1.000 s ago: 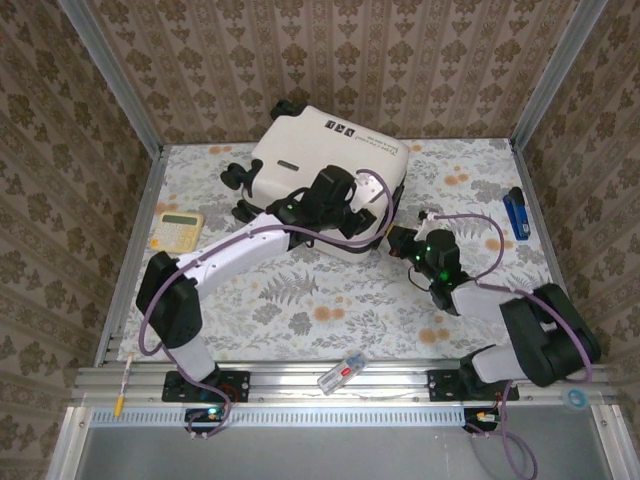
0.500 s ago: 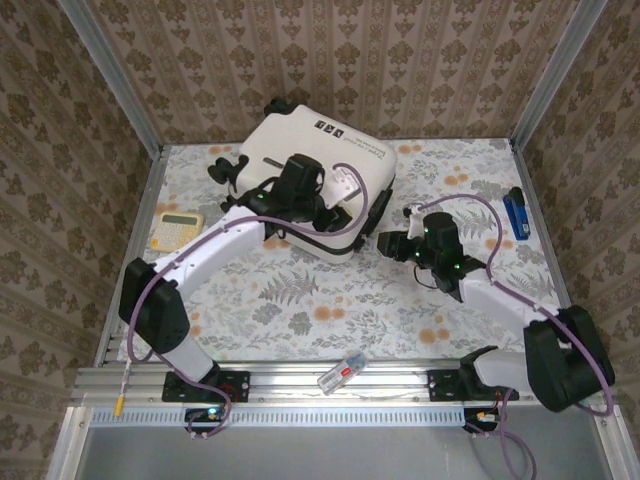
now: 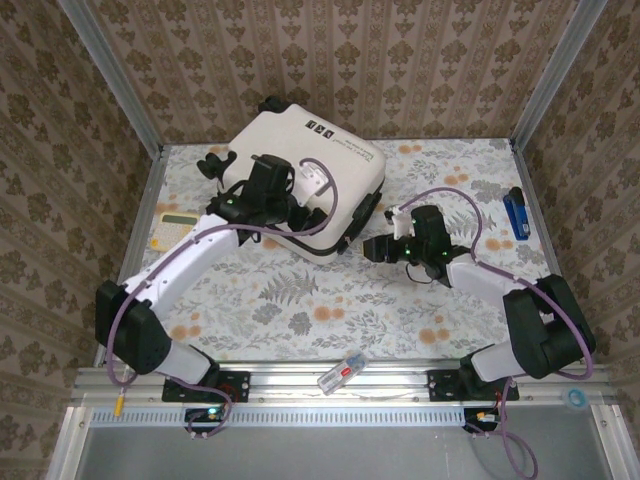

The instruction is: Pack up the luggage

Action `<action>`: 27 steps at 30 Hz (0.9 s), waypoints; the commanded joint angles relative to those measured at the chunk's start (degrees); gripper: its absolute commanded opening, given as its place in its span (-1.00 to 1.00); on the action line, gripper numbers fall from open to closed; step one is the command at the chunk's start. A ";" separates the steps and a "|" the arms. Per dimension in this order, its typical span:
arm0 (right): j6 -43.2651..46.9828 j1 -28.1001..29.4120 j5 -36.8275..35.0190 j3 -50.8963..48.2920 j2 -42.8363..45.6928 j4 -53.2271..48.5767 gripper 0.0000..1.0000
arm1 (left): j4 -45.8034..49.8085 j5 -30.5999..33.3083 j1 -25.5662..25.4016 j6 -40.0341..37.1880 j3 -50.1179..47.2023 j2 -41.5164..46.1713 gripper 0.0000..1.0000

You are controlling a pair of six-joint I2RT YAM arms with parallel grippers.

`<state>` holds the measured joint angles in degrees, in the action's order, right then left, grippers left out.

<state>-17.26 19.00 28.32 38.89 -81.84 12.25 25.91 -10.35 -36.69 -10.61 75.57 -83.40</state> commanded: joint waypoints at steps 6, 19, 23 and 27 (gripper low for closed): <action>-7.79 -7.88 0.77 15.71 -4.00 2.30 0.45 | -2.18 19.58 3.18 18.44 -3.43 7.57 0.45; -2.57 -13.64 13.71 57.89 -33.78 -18.24 0.69 | 1.95 10.52 14.05 25.23 -11.07 13.35 0.13; -5.18 -13.56 19.57 60.60 -38.96 -14.70 0.66 | -1.82 5.48 16.76 25.99 -14.26 12.16 0.13; -7.81 -13.20 26.02 58.38 -39.72 -9.72 0.62 | -7.92 0.35 18.70 25.56 -15.74 8.42 0.13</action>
<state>-23.16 4.91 46.72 97.51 -120.75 0.95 23.33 -4.23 -18.96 13.98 60.69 -72.82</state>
